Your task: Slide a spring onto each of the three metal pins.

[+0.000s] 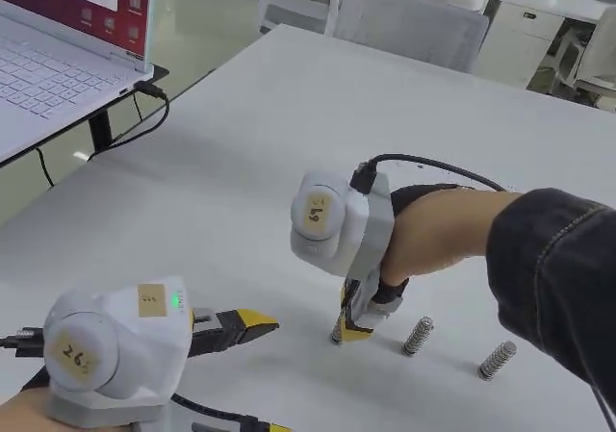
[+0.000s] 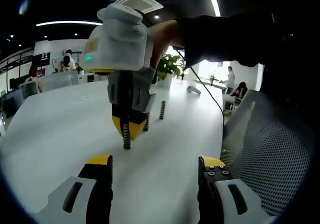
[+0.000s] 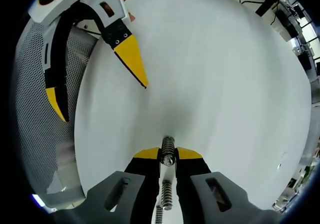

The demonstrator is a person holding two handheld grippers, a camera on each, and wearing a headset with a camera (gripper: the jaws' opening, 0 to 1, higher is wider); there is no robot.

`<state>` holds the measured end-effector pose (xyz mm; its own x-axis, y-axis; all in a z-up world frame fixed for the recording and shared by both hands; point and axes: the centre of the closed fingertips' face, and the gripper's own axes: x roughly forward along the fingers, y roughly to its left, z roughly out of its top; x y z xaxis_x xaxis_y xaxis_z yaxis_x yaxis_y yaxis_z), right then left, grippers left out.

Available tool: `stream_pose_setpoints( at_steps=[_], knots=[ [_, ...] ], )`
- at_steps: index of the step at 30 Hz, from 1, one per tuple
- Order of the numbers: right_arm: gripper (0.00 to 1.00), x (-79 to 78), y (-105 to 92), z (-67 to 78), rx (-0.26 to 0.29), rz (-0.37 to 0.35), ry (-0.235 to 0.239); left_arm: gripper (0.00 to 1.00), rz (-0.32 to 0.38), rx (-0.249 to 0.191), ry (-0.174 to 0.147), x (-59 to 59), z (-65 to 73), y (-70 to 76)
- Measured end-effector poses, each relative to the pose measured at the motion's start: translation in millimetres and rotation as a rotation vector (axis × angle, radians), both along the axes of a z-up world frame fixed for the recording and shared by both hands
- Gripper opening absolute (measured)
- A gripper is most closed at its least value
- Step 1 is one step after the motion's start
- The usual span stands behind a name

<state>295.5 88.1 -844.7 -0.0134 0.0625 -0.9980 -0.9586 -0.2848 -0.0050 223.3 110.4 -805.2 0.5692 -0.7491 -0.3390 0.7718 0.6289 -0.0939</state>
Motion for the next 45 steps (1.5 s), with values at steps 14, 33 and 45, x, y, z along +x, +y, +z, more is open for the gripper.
stream_pose_setpoints(
  at_steps=[14,33,45],
  knots=[
    [0.11,0.2,2.4,0.2,0.022,-0.014,0.000,0.65,-0.003,0.003,0.000,-0.5,-0.5,-0.7],
    [0.21,7.1,-9.3,19.0,0.089,-0.068,-0.020,0.66,-0.025,0.012,0.001,0.3,2.1,-7.8],
    [0.20,4.3,-22.3,36.1,0.193,-0.156,-0.020,0.67,-0.019,0.010,-0.005,3.0,3.5,-3.7]
  ],
)
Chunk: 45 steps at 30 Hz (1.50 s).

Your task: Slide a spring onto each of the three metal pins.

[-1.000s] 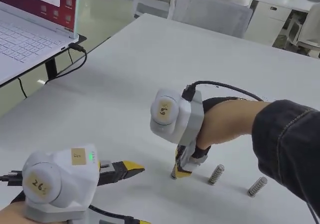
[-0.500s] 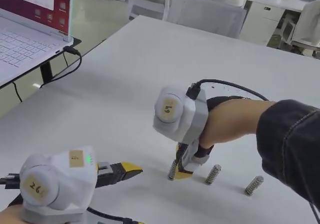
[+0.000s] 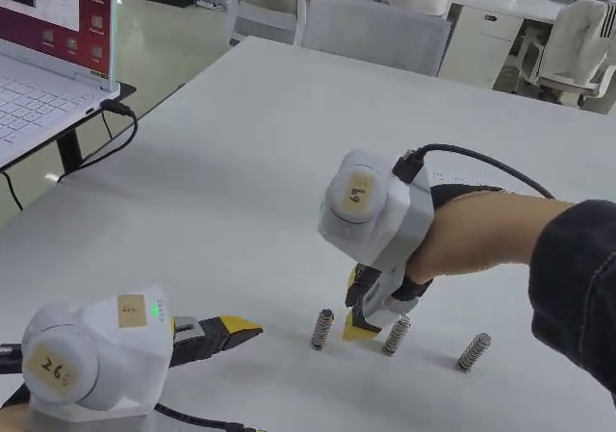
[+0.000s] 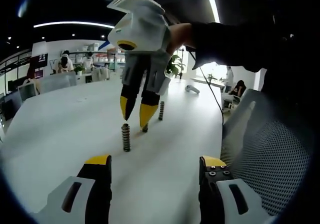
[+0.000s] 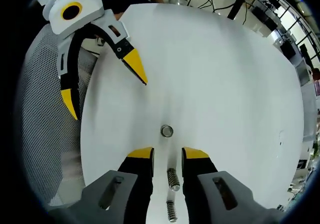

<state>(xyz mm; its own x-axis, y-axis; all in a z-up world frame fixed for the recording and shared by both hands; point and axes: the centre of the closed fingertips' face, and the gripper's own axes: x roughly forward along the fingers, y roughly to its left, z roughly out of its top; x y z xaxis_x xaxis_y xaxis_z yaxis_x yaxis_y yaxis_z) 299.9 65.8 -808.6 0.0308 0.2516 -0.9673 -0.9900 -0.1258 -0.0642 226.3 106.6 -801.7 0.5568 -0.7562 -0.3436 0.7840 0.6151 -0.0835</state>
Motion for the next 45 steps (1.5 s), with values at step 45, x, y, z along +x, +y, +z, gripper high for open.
stream_pose_setpoints(
  at_steps=[45],
  knots=[
    [0.23,-43.1,-68.2,38.7,0.458,-0.347,0.009,0.69,-0.033,-0.001,-0.011,-1.9,14.0,-16.9]
  ],
)
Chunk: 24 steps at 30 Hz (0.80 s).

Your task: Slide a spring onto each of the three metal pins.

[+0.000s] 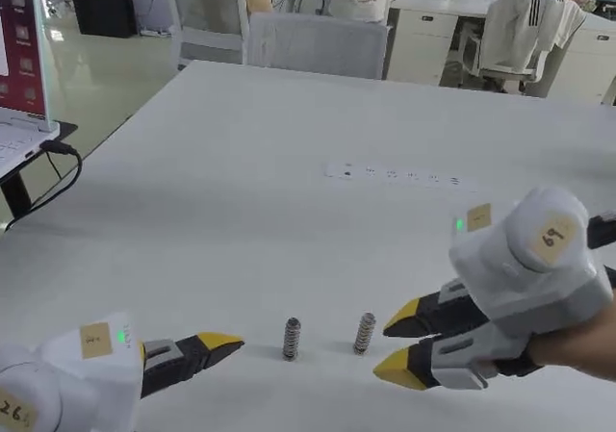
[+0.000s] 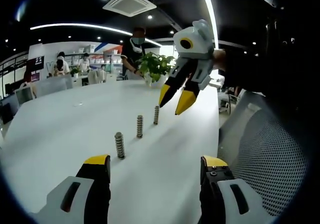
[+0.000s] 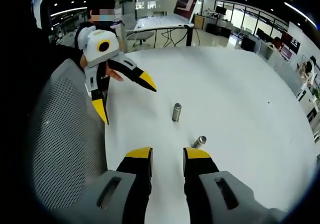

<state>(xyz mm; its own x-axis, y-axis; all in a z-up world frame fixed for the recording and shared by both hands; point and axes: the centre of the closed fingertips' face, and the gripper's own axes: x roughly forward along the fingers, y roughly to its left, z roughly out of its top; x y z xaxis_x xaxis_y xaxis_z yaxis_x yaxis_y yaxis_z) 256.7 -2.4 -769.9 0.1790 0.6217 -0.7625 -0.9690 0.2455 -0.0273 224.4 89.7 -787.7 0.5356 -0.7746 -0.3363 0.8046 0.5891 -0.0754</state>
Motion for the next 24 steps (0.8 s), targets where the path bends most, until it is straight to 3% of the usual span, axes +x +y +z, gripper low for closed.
stream_pose_setpoints(
  at_steps=[16,24],
  knots=[
    [0.27,2.1,-57.0,-12.9,0.085,-0.185,0.028,0.70,-0.009,0.009,0.011,-1.6,-1.9,-0.8],
    [0.33,2.6,-77.2,-12.0,0.153,-0.255,-0.006,0.70,-0.007,0.008,0.017,-2.2,-3.5,-0.9]
  ],
)
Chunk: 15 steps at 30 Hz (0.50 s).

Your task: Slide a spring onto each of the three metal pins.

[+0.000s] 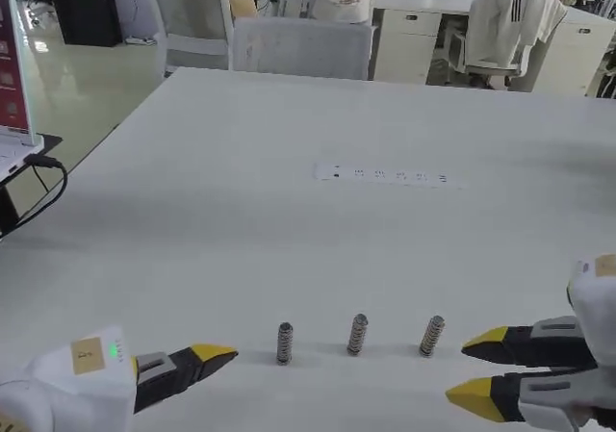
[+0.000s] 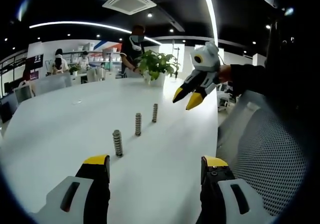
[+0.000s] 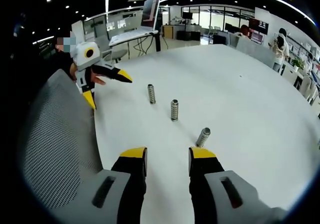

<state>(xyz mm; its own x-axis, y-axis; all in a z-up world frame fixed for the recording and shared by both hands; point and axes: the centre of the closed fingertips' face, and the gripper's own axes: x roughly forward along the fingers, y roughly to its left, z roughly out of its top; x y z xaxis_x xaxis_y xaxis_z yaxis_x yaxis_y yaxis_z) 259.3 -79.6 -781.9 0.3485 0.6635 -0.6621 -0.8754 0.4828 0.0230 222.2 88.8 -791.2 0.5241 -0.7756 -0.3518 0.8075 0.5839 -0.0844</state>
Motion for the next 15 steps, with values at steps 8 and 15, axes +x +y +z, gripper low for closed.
stream_pose_setpoints(
  at_steps=[8,15],
  knots=[
    [0.39,0.8,-18.0,-3.0,0.039,-0.060,-0.017,0.71,0.008,-0.001,0.004,-0.3,-1.0,0.9],
    [0.54,1.2,-23.1,0.6,0.082,-0.060,-0.103,0.71,0.023,-0.005,0.011,0.6,-3.8,3.1]
  ],
)
